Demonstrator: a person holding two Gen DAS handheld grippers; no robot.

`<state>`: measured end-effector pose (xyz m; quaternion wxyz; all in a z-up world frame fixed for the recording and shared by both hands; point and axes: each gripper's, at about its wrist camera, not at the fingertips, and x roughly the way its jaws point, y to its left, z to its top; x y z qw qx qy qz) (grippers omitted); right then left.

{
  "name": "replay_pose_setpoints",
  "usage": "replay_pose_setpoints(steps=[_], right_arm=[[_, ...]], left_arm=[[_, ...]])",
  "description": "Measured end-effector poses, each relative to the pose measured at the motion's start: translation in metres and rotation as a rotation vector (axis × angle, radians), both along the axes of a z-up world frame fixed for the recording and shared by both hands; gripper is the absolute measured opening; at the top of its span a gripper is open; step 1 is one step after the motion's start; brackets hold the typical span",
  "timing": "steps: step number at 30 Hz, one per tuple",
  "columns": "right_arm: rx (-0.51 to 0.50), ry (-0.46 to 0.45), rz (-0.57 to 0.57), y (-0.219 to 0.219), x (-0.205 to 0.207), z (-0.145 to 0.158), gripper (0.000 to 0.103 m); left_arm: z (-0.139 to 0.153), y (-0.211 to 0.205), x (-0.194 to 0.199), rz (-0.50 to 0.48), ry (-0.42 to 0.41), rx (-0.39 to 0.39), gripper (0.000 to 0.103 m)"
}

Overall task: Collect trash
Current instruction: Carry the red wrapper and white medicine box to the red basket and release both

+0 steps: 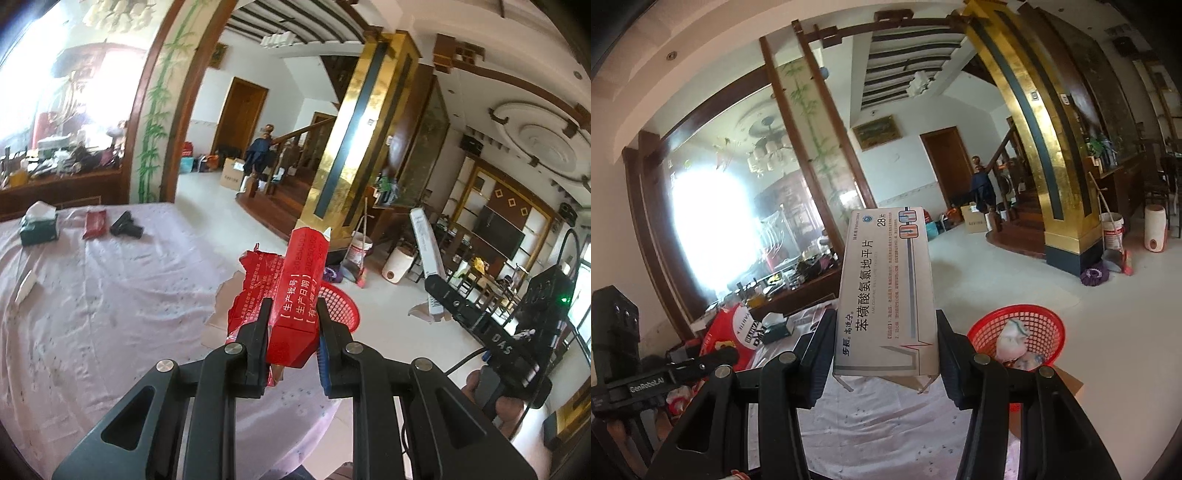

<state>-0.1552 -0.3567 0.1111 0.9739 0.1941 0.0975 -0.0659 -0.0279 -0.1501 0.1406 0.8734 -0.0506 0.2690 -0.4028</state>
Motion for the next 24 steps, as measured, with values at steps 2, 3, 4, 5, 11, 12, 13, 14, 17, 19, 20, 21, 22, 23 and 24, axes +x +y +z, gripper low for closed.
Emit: replay_pose_setpoints(steps=[2,3,4,5,11,12,13,14,17,19,20,21,22,23,24], right_arm=[[0.002,0.008,-0.035,-0.005,-0.003,0.001,0.055],[0.002,0.007,-0.039,-0.007,-0.004,0.001,0.055],[0.001,0.007,-0.05,-0.009,-0.005,0.002,0.055],[-0.001,0.013,-0.066,-0.011,-0.006,0.002,0.055],[0.032,0.011,-0.074,-0.023,-0.011,0.002,0.015],[0.034,0.011,-0.067,-0.025,-0.01,0.002,0.015],[0.032,0.01,-0.07,-0.026,-0.009,0.002,0.011],[0.027,0.008,-0.066,-0.027,-0.007,0.001,0.01],[0.002,0.021,-0.051,-0.037,0.013,-0.018,0.009],[0.121,0.1,0.007,-0.054,0.03,-0.053,0.01],[0.191,0.114,0.074,-0.06,0.033,-0.069,0.01],[0.189,0.137,0.073,-0.061,0.032,-0.078,0.01],[0.153,0.161,0.059,-0.058,0.03,-0.081,0.011],[0.13,0.172,0.063,-0.056,0.027,-0.081,0.012],[0.112,0.175,0.07,-0.054,0.024,-0.081,0.014]], left_arm=[[0.004,-0.006,-0.001,-0.012,-0.016,0.002,0.019],[0.006,-0.01,-0.001,-0.017,-0.022,0.001,0.019],[0.008,-0.013,-0.002,-0.024,-0.026,-0.002,0.019],[0.01,-0.015,-0.002,-0.029,-0.03,-0.002,0.019],[0.011,-0.031,0.0,-0.056,-0.036,-0.006,0.019],[0.009,-0.033,0.001,-0.059,-0.035,-0.002,0.019],[0.007,-0.034,0.001,-0.059,-0.039,0.008,0.019],[0.005,-0.034,0.002,-0.053,-0.044,0.016,0.019],[-0.013,-0.032,0.011,-0.024,-0.009,0.04,0.019],[-0.028,-0.023,0.017,0.0,0.025,0.051,0.019],[-0.037,-0.018,0.02,0.016,0.043,0.059,0.019],[-0.044,-0.015,0.025,0.025,0.072,0.068,0.019],[-0.05,-0.012,0.029,0.025,0.095,0.071,0.019],[-0.054,-0.01,0.031,0.029,0.101,0.073,0.019],[-0.057,-0.008,0.032,0.04,0.102,0.077,0.019]])
